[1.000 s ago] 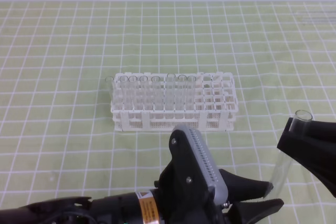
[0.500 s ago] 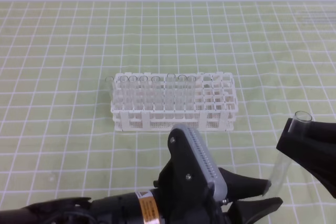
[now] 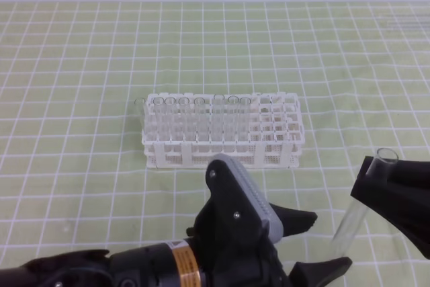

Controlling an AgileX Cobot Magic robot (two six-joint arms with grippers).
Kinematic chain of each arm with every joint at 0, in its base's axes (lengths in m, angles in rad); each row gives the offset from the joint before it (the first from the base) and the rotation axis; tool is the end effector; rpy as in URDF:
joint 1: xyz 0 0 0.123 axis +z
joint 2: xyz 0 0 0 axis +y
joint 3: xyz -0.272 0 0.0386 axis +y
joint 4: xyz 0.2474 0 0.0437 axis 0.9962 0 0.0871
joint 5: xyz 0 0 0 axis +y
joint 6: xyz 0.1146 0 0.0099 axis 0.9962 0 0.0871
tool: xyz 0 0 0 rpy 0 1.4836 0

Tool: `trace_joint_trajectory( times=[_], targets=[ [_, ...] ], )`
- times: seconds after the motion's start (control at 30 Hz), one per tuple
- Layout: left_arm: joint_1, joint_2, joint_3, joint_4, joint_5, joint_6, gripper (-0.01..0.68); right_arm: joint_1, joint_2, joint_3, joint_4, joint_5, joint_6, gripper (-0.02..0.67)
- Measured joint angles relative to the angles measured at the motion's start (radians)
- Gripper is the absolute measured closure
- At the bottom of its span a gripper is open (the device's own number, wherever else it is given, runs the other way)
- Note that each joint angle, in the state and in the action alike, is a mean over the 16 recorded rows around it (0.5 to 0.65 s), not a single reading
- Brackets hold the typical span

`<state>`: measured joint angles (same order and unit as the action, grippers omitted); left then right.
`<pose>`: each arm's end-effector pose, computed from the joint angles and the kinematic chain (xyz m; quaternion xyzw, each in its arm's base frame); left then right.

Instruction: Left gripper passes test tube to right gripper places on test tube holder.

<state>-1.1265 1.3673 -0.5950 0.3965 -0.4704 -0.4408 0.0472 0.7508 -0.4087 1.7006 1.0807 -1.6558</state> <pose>0.1110 -0.2798 0.2281 0.4382 0.6543 -0.4053 0.4643 0.1259 0.1067 0.2941 -0.3127 0.6374 0.4297 0.5579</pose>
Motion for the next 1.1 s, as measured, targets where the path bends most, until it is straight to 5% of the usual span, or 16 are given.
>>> trace_joint_trajectory(
  times=[0.6, 1.1],
  targets=[
    [0.046, -0.174, 0.0, 0.011, 0.378, 0.013, 0.248, 0.0, 0.0, 0.0, -0.003, -0.073, -0.009, 0.544],
    [0.046, -0.516, 0.001, 0.08, 0.734, 0.005, 0.536, 0.0, 0.0, 0.0, -0.002, -0.105, -0.009, 0.544]
  ],
)
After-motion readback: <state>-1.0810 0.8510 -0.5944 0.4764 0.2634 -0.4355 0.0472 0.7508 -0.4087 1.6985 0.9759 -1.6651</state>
